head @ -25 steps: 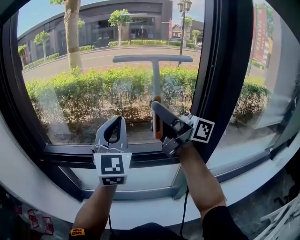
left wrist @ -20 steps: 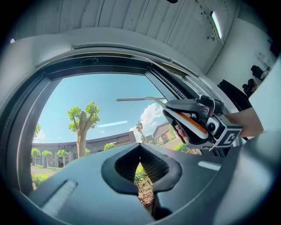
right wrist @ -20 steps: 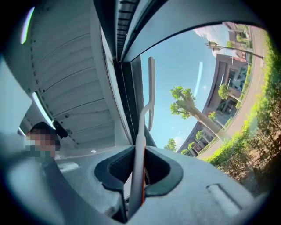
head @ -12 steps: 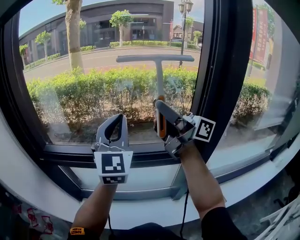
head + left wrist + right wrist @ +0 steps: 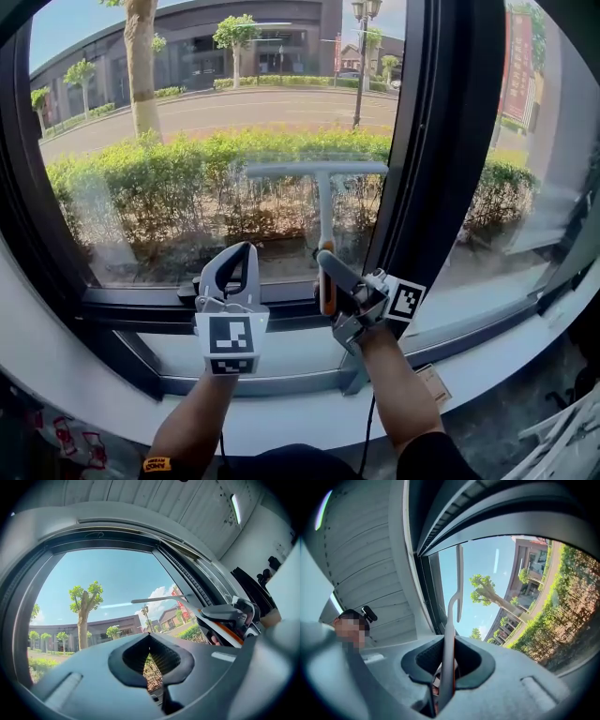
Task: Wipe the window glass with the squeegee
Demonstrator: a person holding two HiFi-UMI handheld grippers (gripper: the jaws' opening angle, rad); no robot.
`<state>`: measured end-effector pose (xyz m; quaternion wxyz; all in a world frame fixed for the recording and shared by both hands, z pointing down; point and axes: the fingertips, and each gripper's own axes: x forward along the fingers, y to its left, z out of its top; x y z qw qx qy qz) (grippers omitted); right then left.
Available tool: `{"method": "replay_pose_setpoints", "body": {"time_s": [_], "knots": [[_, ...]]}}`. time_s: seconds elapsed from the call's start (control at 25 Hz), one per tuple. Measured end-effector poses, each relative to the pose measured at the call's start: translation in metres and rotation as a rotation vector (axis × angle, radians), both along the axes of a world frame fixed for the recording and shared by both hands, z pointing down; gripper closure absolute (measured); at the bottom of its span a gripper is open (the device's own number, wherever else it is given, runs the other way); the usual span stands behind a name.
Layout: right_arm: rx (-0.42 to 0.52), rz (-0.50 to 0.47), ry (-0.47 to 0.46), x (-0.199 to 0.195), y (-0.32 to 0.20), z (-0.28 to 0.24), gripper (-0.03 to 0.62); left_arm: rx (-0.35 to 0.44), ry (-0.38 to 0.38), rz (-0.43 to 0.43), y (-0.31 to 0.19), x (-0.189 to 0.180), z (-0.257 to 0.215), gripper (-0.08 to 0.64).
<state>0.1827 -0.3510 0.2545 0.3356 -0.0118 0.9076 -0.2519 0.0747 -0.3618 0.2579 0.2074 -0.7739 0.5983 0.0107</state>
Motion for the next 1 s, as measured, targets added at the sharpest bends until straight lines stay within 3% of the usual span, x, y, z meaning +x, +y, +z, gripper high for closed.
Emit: {"method": "replay_pose_setpoints", "body": {"time_s": [0.28,0.6,0.84,1.0], "knots": [[-0.088,0.014,0.007,0.006,0.008,0.057,0.543,-0.048,0.004,0.016,-0.001,0.003,0.026,0.552],[-0.138,0.029,0.006,0.007,0.010,0.080,0.543,-0.088,0.016,0.021,0.000,-0.005,0.045,0.551],[-0.102,0.049,0.020,-0.004,0.024,0.067,0.543,-0.091,0.031,0.007,0.007,-0.022,0.045,0.551],[-0.044,0.031,0.040,-0.047,0.039,0.049,0.543,-0.072,0.040,-0.019,0.016,-0.060,0.040,0.549]]}}
